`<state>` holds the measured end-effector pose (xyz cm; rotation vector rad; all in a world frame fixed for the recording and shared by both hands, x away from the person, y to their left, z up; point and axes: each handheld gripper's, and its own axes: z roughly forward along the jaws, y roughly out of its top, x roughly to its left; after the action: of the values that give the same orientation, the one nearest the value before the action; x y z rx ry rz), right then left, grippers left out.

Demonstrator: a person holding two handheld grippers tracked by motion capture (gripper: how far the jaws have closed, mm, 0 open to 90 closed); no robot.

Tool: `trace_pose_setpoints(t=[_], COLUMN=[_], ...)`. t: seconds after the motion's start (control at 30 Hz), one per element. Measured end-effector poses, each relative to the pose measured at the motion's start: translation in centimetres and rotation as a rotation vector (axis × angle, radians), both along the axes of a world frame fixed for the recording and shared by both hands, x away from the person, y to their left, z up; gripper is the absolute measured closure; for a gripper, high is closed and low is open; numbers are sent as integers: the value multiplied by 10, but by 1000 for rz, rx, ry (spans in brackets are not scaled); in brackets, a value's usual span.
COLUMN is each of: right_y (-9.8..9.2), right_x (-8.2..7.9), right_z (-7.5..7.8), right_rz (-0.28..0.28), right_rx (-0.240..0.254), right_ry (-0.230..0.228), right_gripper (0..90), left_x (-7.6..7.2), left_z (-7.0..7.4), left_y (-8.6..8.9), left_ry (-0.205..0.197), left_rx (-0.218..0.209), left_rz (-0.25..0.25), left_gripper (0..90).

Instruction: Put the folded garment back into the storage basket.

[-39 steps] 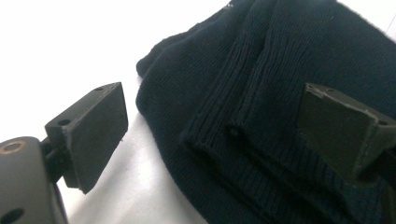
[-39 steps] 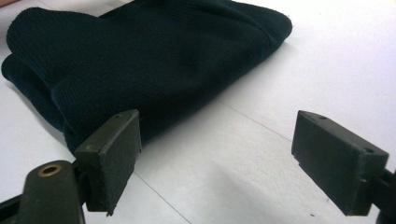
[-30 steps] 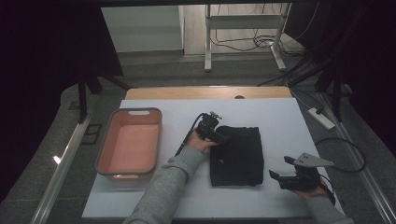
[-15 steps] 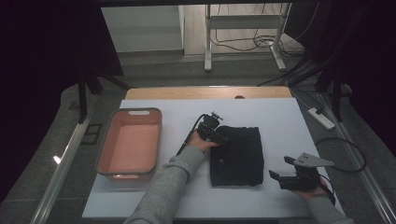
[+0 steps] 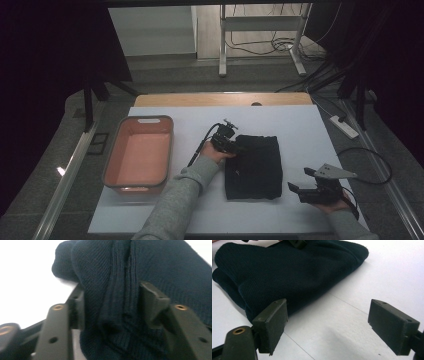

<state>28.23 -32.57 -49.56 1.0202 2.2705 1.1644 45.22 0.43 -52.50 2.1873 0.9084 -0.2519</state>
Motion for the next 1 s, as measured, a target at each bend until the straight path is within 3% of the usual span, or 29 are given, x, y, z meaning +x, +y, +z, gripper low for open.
trace_pose_setpoints(t=[0.07,0.2,0.3,0.5,0.67,1.0], right_y=[0,0,1,0,0,0], right_x=[0,0,0,0,0,0], right_z=[0,0,0,0,0,0], right_rz=[1,1,1,1,0,-1], right_rx=[-1,-1,-2,-2,-3,-5], right_ry=[1,-1,0,-1,-1,0], right_gripper=[168,168,168,169,169,169], left_x=[-1,-6,-9,-12,-14,-16], left_z=[1,7,10,12,15,21], left_y=[0,-3,-4,-4,-4,-1], left_ry=[-8,-66,-100,-132,-139,-135], left_rx=[1,41,63,72,72,29], left_rz=[-9,-34,-53,-62,-62,-55], left_gripper=[548,618,640,652,655,660])
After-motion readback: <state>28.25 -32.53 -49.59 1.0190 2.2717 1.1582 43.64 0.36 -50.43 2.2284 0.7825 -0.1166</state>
